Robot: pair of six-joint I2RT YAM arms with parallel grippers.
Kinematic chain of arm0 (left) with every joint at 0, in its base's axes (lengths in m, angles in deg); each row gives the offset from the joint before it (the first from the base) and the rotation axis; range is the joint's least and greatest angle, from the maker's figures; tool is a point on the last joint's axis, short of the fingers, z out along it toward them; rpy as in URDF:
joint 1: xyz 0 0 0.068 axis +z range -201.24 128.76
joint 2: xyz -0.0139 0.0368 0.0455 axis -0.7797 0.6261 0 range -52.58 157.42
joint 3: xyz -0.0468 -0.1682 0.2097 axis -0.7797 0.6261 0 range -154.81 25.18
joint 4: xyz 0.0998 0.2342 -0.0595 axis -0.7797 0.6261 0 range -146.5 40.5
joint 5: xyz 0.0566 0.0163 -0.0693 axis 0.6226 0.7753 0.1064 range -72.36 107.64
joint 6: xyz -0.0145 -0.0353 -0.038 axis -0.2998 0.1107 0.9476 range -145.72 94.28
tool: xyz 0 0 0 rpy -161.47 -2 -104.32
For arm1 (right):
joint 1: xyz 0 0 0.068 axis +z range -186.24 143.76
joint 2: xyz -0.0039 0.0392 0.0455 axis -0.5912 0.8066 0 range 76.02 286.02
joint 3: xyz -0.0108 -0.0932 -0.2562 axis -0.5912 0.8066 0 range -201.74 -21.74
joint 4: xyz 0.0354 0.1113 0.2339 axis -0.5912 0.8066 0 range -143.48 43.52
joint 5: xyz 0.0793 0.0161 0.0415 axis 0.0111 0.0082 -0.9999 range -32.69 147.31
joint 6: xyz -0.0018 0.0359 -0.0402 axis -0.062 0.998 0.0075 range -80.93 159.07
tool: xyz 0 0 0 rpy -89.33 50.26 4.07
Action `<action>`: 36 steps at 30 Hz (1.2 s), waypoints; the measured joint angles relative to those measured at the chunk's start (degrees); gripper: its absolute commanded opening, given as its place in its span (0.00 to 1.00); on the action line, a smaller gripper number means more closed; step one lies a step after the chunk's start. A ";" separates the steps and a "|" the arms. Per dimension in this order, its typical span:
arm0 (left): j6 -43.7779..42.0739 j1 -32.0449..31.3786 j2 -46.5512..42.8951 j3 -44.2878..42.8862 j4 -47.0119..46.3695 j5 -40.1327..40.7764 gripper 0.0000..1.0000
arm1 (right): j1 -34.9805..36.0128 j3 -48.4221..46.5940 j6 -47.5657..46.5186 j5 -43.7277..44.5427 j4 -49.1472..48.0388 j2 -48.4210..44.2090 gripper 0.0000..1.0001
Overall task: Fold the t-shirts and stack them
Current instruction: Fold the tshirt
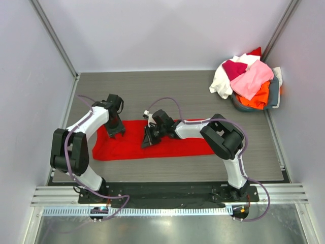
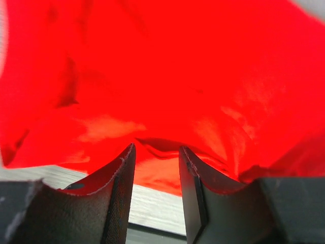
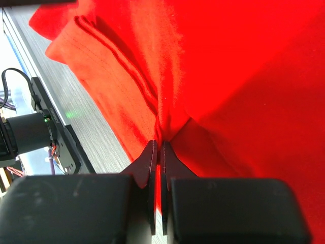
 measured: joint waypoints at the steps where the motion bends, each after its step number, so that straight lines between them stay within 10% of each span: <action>1: -0.31 -0.72 0.02 0.59 -0.46 -0.81 0.40 | 0.00 0.15 -0.04 0.00 0.02 0.00 0.02; 36: -4.39 -6.23 0.02 3.43 7.67 4.59 0.26 | 0.00 2.75 -0.02 0.00 -2.21 -0.85 0.01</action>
